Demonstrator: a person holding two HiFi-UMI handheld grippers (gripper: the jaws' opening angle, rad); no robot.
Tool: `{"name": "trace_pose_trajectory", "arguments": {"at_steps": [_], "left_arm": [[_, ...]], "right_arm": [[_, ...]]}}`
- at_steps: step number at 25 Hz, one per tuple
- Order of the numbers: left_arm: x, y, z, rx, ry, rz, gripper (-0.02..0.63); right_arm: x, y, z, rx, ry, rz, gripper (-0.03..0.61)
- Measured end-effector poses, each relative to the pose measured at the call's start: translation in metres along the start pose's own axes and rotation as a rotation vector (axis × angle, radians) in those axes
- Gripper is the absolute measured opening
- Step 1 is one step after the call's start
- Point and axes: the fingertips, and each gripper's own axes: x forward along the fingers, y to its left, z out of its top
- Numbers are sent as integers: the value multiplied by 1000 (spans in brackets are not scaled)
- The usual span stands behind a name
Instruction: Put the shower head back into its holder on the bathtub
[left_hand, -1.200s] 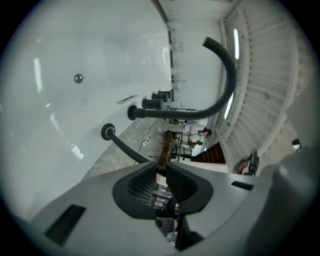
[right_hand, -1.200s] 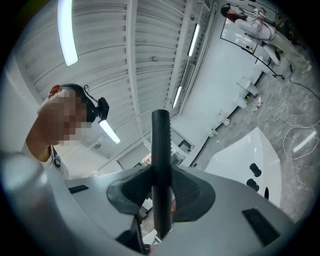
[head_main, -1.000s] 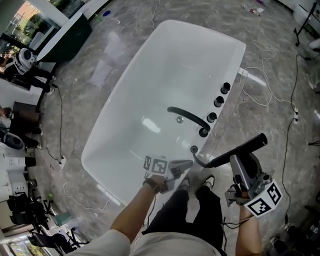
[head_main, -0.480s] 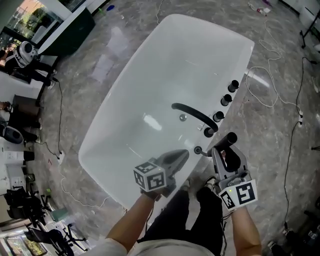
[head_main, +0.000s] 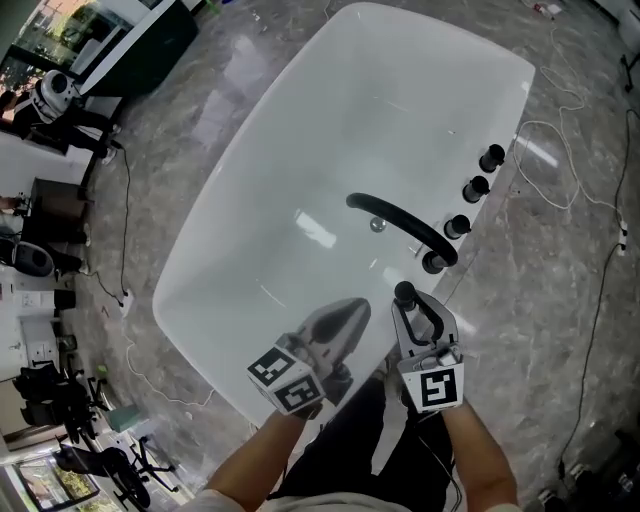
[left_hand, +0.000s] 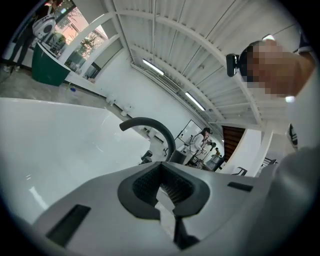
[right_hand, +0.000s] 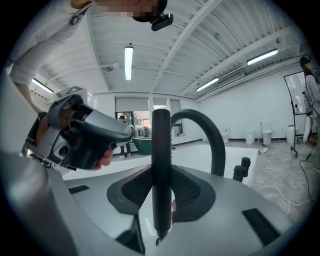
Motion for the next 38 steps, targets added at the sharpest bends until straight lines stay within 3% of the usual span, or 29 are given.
{"name": "trace_pose_trajectory", "arguments": {"at_steps": [11,27,38], "left_arm": [[14,17,-14,17,-6,15,5],[19,2,-25,48,17,17,5],[12,-10,-29,122,46,46,6]], "right_arm": [[9,2,-70,-19,74,24,124],[-10,10,-91,-71,161,62,124],[-28,3,-88,-61,316,30,126]]}}
